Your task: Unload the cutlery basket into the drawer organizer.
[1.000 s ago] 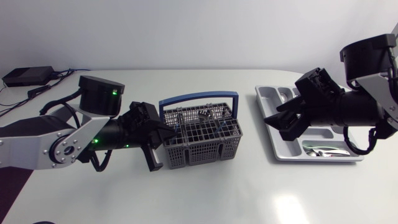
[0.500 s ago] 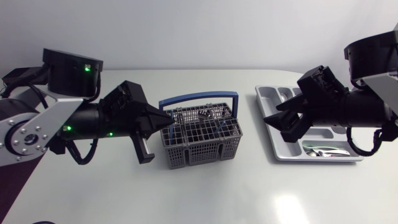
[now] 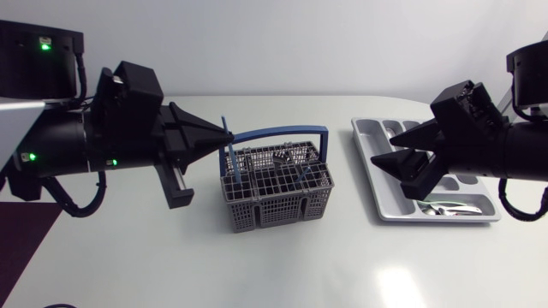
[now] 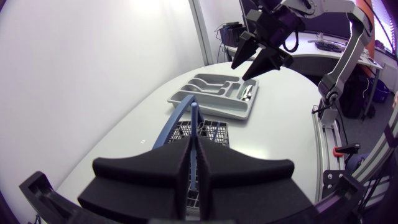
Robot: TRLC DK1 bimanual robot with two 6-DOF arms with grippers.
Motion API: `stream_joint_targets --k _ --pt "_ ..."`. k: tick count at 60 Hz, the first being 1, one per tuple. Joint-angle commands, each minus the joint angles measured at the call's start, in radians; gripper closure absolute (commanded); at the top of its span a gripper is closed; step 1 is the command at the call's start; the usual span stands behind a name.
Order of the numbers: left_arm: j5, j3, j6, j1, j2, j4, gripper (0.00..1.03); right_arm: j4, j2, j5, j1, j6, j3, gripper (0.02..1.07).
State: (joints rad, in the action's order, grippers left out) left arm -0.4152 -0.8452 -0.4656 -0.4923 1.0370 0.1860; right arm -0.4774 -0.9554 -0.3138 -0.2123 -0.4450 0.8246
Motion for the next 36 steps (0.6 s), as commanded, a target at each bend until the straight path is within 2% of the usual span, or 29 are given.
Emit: stream_joint_targets --k 1,11,27,31,36 --pt "-0.019 -0.041 0.045 -0.006 -0.028 0.015 1.00 -0.020 0.026 0.002 -0.018 0.015 0.001 0.37" --pt "-0.074 -0.064 0.107 0.012 -0.040 0.032 1.00 -0.027 0.053 -0.001 -0.070 0.015 -0.002 0.37" --pt "-0.264 -0.092 0.246 0.072 -0.003 0.050 1.00 -0.030 0.063 -0.004 -0.234 0.042 -0.001 0.37" --pt "-0.310 -0.091 0.269 0.092 0.017 0.047 1.00 -0.029 0.047 -0.027 -0.271 0.063 0.007 0.37" --pt "-0.327 -0.083 0.272 0.095 0.037 0.036 1.00 -0.029 -0.005 -0.085 -0.291 0.094 0.027 0.37"
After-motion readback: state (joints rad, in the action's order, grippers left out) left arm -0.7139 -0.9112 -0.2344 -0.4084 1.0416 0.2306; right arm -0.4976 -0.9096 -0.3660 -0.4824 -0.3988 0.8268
